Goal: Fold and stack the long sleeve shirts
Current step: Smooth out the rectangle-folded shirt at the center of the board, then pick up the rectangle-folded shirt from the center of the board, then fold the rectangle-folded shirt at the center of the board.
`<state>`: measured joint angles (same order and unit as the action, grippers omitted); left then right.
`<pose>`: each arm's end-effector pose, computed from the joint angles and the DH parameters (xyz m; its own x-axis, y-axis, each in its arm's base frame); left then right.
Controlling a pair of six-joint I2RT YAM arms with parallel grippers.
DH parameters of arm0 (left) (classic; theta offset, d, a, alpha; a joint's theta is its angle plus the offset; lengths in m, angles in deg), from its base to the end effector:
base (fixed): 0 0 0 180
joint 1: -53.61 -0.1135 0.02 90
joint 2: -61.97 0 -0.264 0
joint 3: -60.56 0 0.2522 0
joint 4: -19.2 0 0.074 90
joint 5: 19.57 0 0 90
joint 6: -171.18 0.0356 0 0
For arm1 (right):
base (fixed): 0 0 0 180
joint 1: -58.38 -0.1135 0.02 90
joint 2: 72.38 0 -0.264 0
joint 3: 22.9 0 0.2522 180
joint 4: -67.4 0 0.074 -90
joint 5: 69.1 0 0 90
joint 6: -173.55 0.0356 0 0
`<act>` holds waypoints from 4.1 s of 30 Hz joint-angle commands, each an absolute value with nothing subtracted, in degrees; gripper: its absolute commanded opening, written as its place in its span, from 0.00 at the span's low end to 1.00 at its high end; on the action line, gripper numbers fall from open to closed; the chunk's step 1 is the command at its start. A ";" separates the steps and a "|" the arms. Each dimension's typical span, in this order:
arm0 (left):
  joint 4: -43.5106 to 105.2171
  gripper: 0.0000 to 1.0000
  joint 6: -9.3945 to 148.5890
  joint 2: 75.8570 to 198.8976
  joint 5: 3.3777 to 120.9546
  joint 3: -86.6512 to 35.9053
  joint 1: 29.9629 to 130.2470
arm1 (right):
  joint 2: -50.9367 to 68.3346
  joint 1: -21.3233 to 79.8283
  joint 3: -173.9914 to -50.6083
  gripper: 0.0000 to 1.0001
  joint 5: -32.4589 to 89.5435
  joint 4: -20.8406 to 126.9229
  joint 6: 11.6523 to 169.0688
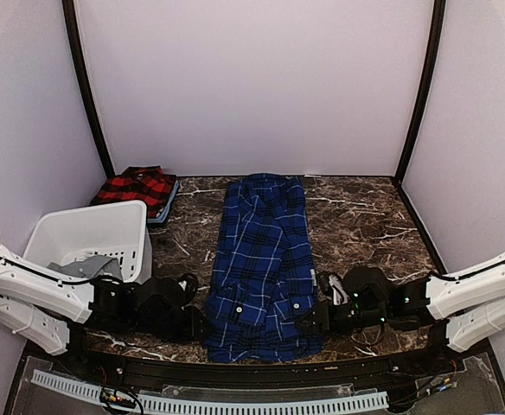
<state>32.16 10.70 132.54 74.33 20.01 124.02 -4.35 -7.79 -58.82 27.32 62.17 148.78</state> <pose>0.0796 -0.2165 0.1616 -0.9466 -0.1449 -0.2882 0.0930 0.7328 -0.6740 0.0860 0.2045 0.1579 -0.9607 0.0583 -0.2715 -0.1734 0.6379 0.7503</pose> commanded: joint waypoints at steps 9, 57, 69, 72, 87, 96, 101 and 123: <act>28.57 0.18 7.98 136.93 68.37 24.78 123.80 | -6.87 -7.69 -48.18 0.35 29.93 65.81 152.94; 29.50 0.33 14.23 147.04 70.61 13.78 114.51 | -1.05 10.48 -47.04 0.47 36.87 75.74 145.37; 28.32 0.02 14.62 145.73 66.33 12.44 114.54 | 2.08 10.93 -49.80 0.15 39.05 76.83 144.82; 29.81 0.00 15.41 144.43 65.97 10.89 114.52 | -0.02 10.92 -51.42 0.02 39.13 74.26 144.21; 34.13 0.00 15.51 140.63 61.44 3.34 111.70 | -5.77 12.32 -61.42 0.00 37.98 62.83 141.35; 31.90 0.00 14.07 145.02 58.73 -3.55 104.67 | 3.59 19.54 -71.24 0.00 42.07 62.19 136.85; 28.02 0.00 9.59 148.63 61.06 -5.65 100.41 | 10.96 24.38 -77.05 0.00 44.84 64.17 136.23; 22.54 0.00 11.20 172.85 62.70 -20.11 87.88 | 42.22 36.58 -98.31 0.00 54.55 72.65 135.63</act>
